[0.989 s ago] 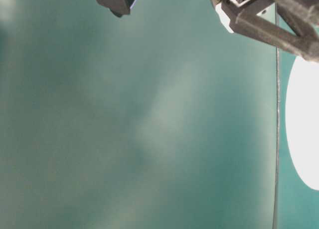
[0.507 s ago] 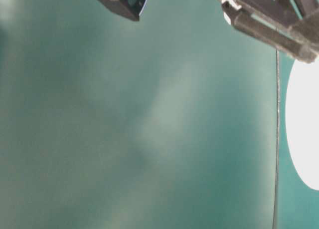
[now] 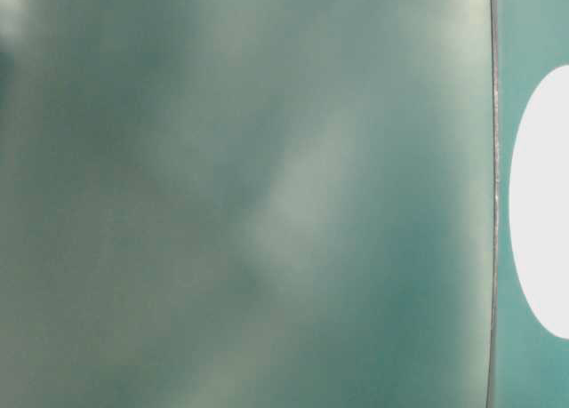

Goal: Scoop the yellow hexagonal prism block from the bowl with a spoon using the right arm.

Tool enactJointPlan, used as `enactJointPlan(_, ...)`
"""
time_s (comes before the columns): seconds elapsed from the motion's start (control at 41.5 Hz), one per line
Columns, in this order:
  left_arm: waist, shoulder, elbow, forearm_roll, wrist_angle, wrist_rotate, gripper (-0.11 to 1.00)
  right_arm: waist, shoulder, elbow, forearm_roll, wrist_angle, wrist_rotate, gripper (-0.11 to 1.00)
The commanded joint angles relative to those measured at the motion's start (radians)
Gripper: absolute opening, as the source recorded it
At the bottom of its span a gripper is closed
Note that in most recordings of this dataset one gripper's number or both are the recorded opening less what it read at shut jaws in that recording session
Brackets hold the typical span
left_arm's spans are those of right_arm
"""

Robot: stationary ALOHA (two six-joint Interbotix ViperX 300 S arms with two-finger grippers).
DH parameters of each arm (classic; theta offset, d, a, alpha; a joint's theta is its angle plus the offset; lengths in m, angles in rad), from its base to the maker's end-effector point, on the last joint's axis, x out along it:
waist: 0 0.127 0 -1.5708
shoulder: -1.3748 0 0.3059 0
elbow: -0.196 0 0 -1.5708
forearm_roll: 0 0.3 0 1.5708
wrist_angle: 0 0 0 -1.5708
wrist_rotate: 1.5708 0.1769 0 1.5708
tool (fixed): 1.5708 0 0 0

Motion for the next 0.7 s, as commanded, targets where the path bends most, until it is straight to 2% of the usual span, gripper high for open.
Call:
enactJointPlan(0.0,0.0,0.003,-0.014,0.003,-0.011,-0.002,0.0,0.002,-0.066,0.014,0.003,0.018,-0.005,0.57)
enactJointPlan(0.41,0.0,0.002,-0.015,0.003,-0.018,-0.003,0.0,0.003,-0.291,0.064,0.002,0.218,-0.034,0.57)
enactJointPlan(0.676,0.0,0.002,-0.015,0.003,-0.018,-0.003,0.0,0.041,-0.311,0.087,0.003,0.265,-0.034,0.57)
